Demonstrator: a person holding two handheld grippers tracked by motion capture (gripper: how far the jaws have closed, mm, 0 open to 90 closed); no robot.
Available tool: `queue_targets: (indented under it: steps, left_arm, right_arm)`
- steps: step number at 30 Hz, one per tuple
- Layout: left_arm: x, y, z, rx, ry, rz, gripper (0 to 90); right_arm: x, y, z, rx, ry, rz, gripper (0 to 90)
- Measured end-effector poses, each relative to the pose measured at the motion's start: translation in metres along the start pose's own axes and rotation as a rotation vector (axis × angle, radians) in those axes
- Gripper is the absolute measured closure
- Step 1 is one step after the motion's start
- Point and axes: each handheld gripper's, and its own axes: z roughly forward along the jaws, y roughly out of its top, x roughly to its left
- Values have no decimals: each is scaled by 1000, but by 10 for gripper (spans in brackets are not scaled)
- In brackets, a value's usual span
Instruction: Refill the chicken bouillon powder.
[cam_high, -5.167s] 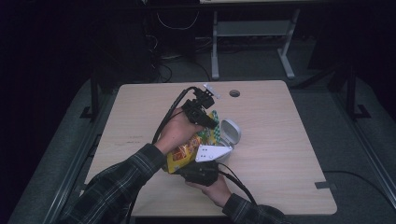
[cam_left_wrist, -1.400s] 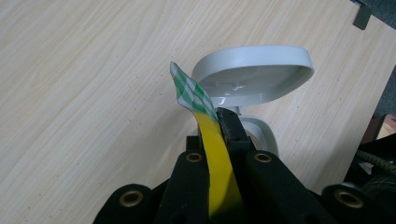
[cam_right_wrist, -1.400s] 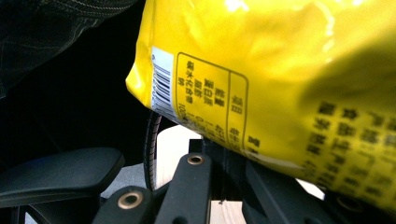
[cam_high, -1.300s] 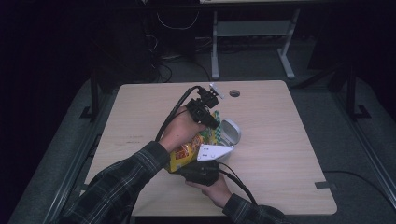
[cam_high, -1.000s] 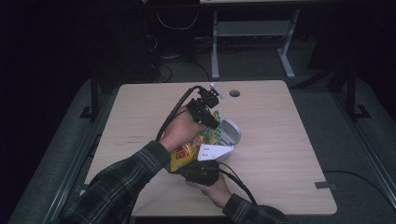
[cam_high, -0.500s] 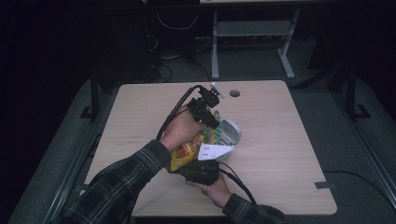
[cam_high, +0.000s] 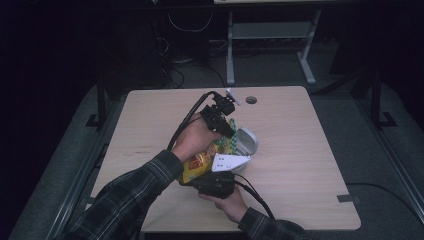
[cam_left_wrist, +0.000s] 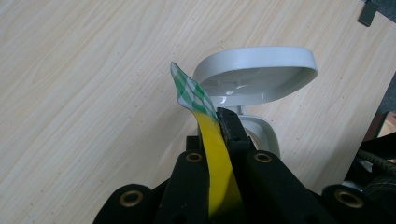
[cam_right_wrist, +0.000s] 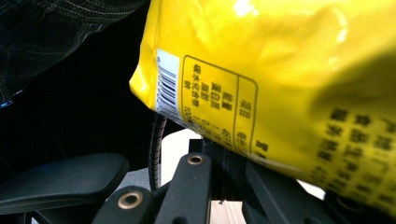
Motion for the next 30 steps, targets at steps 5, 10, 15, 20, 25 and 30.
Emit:
queue_targets:
  steps: [5,10,15,20,25,30]
  left_arm:
    - [0,0,0,-2,-2,0,900]
    - [0,-1,0,-10,-3,-7,900]
    - [-1,-1,0,-12,-2,-9,900]
    - [0,-2,0,-19,-5,-21,900]
    - [1,-3,-2,-19,-3,-25,900]
    - [1,-2,-1,-19,0,-27,900]
  right_arm:
    - [0,0,0,2,0,-2,900]
    - [0,0,0,4,-1,-2,900]
    - [0,0,0,3,-1,-2,900]
    - [0,0,0,2,4,-3,900]
    - [1,0,0,6,8,-7,900]
    - [0,0,0,6,12,-7,900]
